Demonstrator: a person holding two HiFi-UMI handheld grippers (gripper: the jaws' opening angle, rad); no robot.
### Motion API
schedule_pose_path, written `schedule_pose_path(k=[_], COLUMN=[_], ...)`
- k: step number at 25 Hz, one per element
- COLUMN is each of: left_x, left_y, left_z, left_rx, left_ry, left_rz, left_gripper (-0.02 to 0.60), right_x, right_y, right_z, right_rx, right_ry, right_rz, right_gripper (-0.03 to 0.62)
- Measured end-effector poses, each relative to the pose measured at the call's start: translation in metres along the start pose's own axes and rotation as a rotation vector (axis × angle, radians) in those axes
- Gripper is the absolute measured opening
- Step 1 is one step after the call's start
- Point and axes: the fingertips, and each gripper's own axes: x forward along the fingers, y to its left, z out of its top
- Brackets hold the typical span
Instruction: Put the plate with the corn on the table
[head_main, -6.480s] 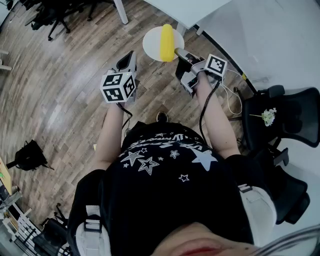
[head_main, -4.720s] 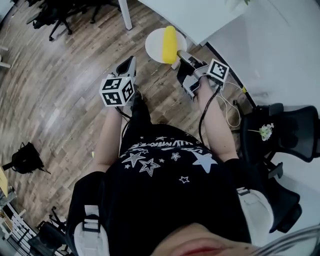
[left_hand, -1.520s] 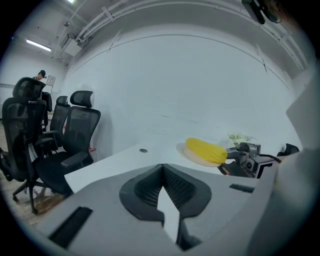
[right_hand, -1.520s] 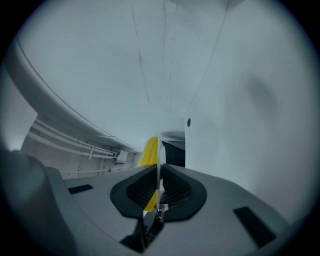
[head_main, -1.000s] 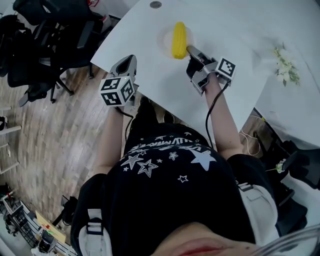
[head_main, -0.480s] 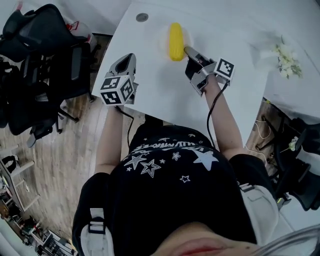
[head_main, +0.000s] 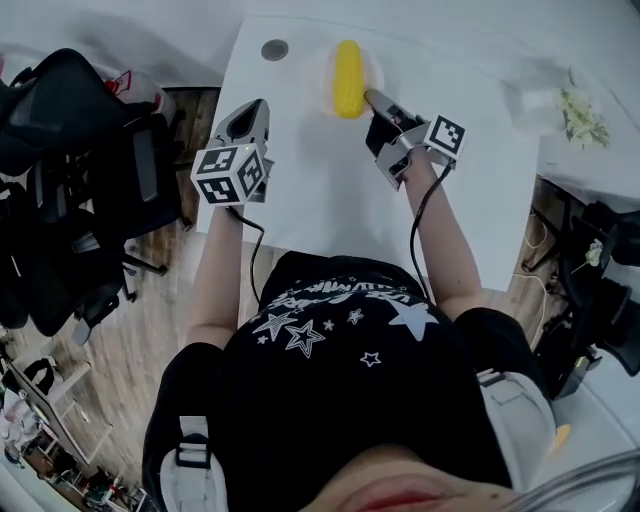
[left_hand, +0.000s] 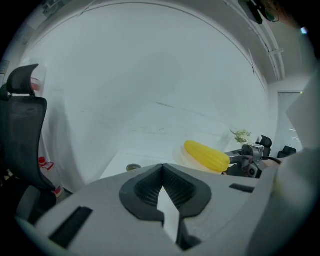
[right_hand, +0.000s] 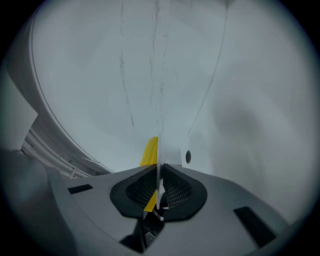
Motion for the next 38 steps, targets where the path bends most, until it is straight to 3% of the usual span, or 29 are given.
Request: schedule_pose_path(k=[14,25,38], left_x=[0.081,0.131,0.157], left_y=[0.047,0.078,0.088], left_z=[0.005,-0.011,-0.031], left_rx=[0.020,-0.014,-0.073], left_ry=[0.066,0.114,0.139], left_rz=[-0.110,-0.115,-0.104], left_gripper=[0.006,0.006,0.006], right_x=[0.057,0.107,0.131], right_y=[-0.043,-0.077,-0.103], right_z=[0.010,0.031,0.043], right_rx=[0.007,0.017,0.059], right_ry=[-0.057,-0.060,-0.086], right_rz=[-0.069,-0.092,-0.129], right_gripper=[0.032,0.032,0.031])
